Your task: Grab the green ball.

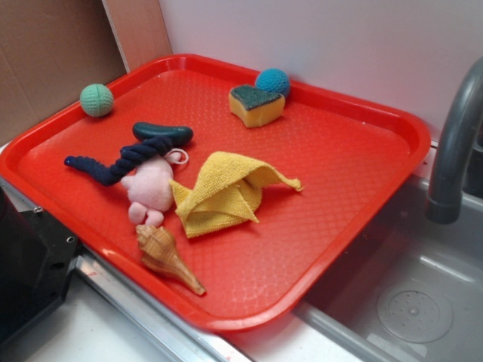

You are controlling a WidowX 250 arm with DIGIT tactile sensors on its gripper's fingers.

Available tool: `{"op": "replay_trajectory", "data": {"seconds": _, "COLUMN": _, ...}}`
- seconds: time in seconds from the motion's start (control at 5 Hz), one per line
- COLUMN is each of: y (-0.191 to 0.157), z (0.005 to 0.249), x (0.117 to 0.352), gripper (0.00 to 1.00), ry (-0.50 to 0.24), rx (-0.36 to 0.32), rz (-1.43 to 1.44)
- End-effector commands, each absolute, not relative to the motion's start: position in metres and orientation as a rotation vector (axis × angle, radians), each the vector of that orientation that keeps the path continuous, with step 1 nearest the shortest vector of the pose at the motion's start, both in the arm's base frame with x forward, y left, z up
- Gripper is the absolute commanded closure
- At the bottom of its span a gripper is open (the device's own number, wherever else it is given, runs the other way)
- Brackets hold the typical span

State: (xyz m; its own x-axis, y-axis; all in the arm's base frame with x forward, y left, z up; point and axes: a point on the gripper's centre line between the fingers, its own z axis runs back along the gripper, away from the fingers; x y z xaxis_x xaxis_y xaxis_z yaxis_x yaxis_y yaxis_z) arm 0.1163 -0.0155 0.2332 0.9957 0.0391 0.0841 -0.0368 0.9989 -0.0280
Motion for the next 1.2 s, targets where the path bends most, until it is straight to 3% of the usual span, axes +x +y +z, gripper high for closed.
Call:
{"op": "replay_trajectory", "data": {"seconds": 0.0, "y": 0.059, "z": 0.176, "x": 0.166, "gripper": 0.00, "ry": -0.097, "rx": 0.129, "rz": 0.488}}
{"op": "replay_trajectory", "data": {"seconds": 0.4, "y": 0.119, "z": 0.125, "x": 0.190, "gripper": 0.00, "ry": -0.230, "rx": 0.229, "rz": 0.829}}
{"op": "replay_trajectory", "data": {"seconds": 0.6, "y": 0.143, "z": 0.104, "x": 0.190, "gripper": 0.00, "ry": -0.198, "rx": 0.249, "rz": 0.873}}
{"op": "replay_trajectory", "data": {"seconds": 0.8, "y": 0.160, "z": 0.078, "x": 0.192, "gripper": 0.00, "ry": -0.191, "rx": 0.162, "rz": 0.882}}
{"op": "replay_trajectory", "data": {"seconds": 1.0, "y": 0.174, "z": 0.060, "x": 0.191, "gripper": 0.00, "ry": -0.174, "rx": 0.189, "rz": 0.913}}
